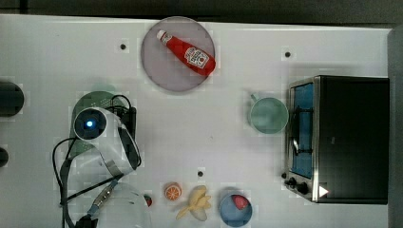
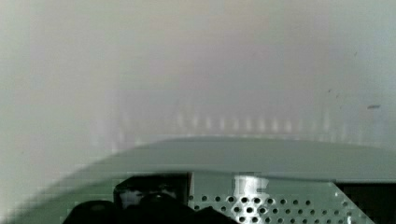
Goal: Drag strainer left to right.
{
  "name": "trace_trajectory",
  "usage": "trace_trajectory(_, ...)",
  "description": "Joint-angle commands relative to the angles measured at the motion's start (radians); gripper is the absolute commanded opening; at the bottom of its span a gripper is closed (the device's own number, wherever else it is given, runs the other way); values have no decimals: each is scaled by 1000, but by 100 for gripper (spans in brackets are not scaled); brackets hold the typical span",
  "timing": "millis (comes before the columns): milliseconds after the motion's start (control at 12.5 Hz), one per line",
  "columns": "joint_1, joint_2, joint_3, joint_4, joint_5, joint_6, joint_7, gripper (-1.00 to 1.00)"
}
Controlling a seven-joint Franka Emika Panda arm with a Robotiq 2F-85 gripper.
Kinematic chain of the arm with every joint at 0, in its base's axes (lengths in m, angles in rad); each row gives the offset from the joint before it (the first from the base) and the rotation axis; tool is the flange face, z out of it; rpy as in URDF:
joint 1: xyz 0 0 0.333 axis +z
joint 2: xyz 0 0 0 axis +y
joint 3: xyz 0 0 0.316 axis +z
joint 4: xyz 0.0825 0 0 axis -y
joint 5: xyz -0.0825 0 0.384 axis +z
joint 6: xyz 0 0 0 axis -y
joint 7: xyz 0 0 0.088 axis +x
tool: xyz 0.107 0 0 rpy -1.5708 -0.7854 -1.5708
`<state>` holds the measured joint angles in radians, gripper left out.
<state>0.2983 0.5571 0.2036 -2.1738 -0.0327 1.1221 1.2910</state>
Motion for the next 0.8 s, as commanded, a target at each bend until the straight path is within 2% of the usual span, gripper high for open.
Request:
trace_trajectory(80, -73, -71, -32, -69, 22, -9, -98, 100)
trace_trajectory(800, -208, -146, -100, -165, 22, 3, -374, 100)
